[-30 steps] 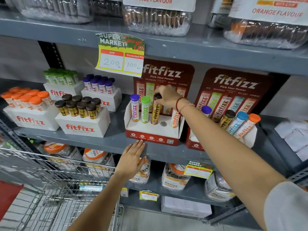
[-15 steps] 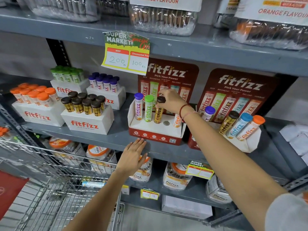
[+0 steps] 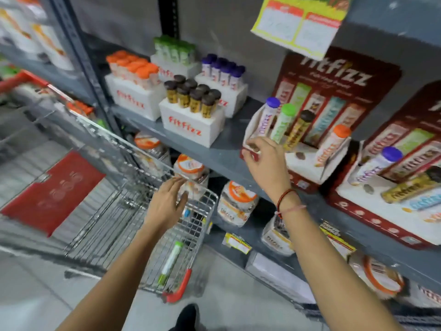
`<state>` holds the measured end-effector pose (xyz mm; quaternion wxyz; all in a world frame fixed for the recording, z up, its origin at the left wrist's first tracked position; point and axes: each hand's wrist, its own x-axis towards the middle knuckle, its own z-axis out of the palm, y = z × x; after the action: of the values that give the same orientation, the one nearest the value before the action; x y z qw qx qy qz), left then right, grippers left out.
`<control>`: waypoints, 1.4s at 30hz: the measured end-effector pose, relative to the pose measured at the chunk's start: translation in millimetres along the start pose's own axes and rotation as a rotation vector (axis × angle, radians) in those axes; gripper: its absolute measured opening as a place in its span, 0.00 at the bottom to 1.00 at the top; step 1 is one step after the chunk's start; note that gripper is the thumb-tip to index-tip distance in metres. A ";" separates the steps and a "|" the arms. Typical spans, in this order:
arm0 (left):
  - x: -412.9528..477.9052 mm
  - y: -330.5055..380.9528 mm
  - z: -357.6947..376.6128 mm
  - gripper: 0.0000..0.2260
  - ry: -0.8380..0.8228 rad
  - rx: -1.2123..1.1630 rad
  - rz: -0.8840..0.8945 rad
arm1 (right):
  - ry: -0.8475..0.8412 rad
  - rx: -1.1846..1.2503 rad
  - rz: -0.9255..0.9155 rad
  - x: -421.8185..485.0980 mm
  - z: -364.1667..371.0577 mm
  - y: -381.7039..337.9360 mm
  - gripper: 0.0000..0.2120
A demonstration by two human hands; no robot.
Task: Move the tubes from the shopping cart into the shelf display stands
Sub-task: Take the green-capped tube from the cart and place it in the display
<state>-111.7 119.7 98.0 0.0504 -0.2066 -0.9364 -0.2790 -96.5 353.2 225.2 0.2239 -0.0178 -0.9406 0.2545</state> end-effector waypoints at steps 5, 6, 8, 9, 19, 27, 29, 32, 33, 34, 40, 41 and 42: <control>-46.3 -35.3 -13.9 0.18 0.015 0.046 -0.168 | -0.303 0.077 -0.062 -24.5 75.5 -36.8 0.10; -56.7 -41.6 -16.7 0.18 0.018 0.051 -0.205 | -0.370 0.083 -0.069 -30.0 91.3 -41.8 0.10; -78.2 -53.6 -19.2 0.18 0.021 0.068 -0.263 | -0.506 0.078 -0.071 -41.9 120.9 -50.9 0.09; -88.8 -59.7 -18.8 0.19 0.013 0.072 -0.287 | -0.579 0.065 -0.062 -48.4 136.5 -54.0 0.09; -152.0 -93.7 9.1 0.15 -0.117 0.133 -0.433 | -1.350 -0.196 -0.187 -144.1 294.0 -47.3 0.10; -153.7 -97.6 18.1 0.11 -0.067 0.183 -0.378 | -1.385 -0.446 -0.328 -186.5 373.1 -27.7 0.14; -153.8 -97.6 19.8 0.11 -0.044 0.184 -0.390 | -1.319 -0.547 -0.290 -185.5 385.3 -15.3 0.16; -153.1 -97.3 21.7 0.10 -0.012 0.174 -0.393 | -1.275 -0.609 -0.263 -179.8 396.5 2.6 0.17; -153.1 -97.4 22.6 0.10 -0.001 0.169 -0.390 | -1.260 -0.609 -0.247 -177.2 399.9 7.0 0.17; -153.1 -97.7 23.7 0.09 0.010 0.168 -0.387 | -1.250 -0.614 -0.227 -174.9 402.8 10.6 0.16; -151.1 -96.1 26.5 0.08 0.047 0.177 -0.384 | -1.310 -0.619 -0.176 -166.3 406.0 16.7 0.19; -150.3 -95.9 26.6 0.08 0.046 0.177 -0.384 | -1.313 -0.611 -0.179 -164.4 404.3 15.4 0.18; -149.8 -95.8 26.6 0.08 0.048 0.177 -0.386 | -1.315 -0.604 -0.184 -162.1 402.2 13.6 0.18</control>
<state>-14.6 7.8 -3.8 0.0364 -0.0116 -0.9781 -0.2048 -124.9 151.8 -158.0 -0.3815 0.1570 -0.9076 -0.0778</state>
